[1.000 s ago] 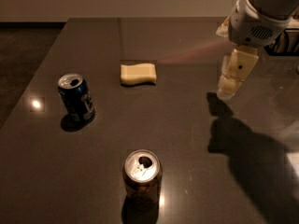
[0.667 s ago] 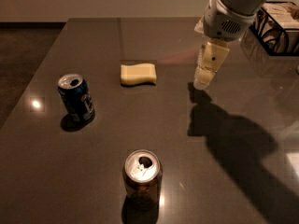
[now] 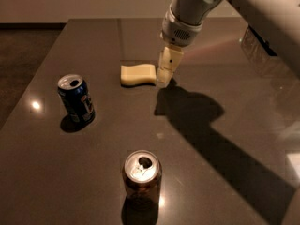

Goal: Move sponge near orange can

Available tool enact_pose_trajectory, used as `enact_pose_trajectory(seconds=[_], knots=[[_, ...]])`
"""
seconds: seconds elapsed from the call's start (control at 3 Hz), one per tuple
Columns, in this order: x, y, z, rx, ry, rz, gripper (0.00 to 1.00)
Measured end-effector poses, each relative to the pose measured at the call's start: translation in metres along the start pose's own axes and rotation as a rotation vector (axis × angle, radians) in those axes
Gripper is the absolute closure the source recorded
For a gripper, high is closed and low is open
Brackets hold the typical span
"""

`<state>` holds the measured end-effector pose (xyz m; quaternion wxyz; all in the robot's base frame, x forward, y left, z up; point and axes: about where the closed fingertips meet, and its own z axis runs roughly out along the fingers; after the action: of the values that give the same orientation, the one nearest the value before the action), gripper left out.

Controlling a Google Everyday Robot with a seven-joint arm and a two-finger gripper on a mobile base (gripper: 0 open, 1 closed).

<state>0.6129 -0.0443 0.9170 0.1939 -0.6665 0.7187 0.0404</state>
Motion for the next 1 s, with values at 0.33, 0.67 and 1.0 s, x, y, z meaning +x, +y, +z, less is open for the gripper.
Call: enact_pose_trajectory(seconds=[0.33,0.67,1.0], knots=[[-0.019,-0.002,0.033,-0.03,0.007,-0.016,0.0],[-0.027,-0.009,0.058,-0.051,0.023,-0.014,0.0],[-0.028,-0.018,0.082,-0.079,0.057,-0.016,0.0]])
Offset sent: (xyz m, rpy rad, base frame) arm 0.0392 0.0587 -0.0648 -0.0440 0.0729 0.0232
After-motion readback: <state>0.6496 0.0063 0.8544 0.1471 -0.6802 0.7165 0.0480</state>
